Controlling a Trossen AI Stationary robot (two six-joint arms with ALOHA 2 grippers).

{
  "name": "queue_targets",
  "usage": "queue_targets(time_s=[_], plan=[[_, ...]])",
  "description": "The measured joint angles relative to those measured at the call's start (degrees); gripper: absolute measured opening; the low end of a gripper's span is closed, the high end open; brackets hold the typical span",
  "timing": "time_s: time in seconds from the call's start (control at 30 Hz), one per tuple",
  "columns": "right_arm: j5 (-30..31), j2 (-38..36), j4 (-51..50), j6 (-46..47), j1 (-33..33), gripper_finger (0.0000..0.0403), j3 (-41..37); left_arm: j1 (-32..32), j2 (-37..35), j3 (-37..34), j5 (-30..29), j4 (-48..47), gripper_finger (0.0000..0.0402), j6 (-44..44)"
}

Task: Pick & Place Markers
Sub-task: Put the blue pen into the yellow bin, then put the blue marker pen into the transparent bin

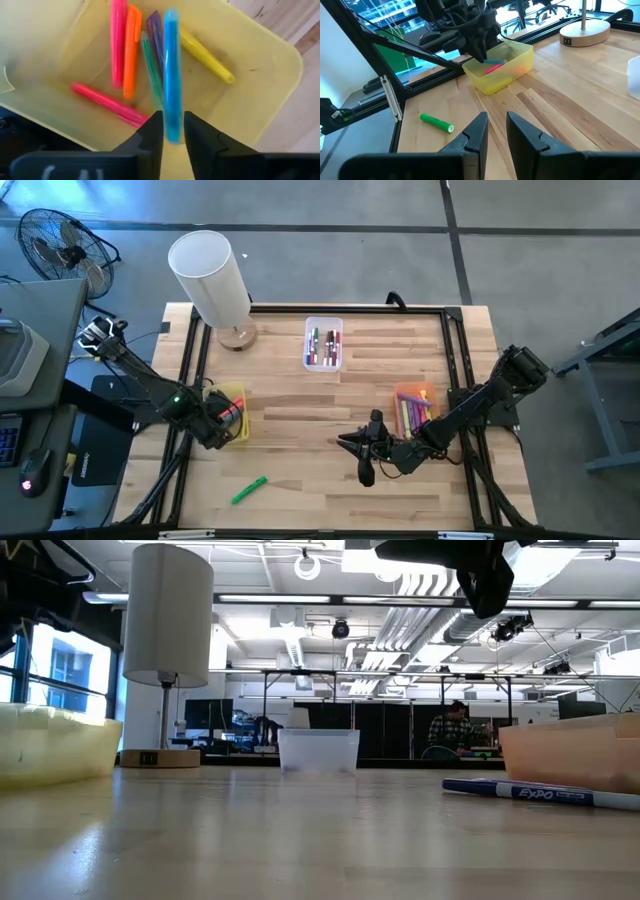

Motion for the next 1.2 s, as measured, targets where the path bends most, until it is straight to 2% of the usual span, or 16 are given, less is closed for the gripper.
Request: queue_targets(time_s=[0.2, 0.4, 0.6, 0.8, 1.0, 1.1, 1.2], plan=[[0.0, 0.0, -0.1, 0.0, 0.0, 0.0059, 0.0, 0.0, 0.0, 0.0, 0.4, -0.5, 0.0118, 0.7], [0.0, 0.0, -0.7, -1.4, 0.0, 0.0059, 0.0, 0.0, 0.0, 3.0, -0.2, -0.5, 0.0129, 3.5], [0.0, 0.0, -1.0, -6.9, 0.0, 0.0059, 0.0, 0.0, 0.3, 7.7, -8.1, 6.1, 0.0098, 12.5], [0.1, 0.0, -0.9, -7.0, -0.2, 0.0059, 0.0, 0.0, 4.2, 8.5, -9.4, 22.0, 0.0012, 25.5], [0.1, 0.0, -1.0, -11.7, -1.4, 0.0059, 0.0, 0.6, 11.6, 8.5, -10.4, 33.0, 0.0005, 33.7], [-0.1, 0.0, -1.5, -9.9, -2.0, 0.0057, 0.0, 3.9, 16.8, 8.5, -7.9, 39.2, 0.0004, 37.5], [0.1, 0.0, -6.3, -8.5, -2.2, 0.0030, 0.8, 7.0, 20.5, 8.5, -6.2, 41.1, 0.0001, 39.1]])
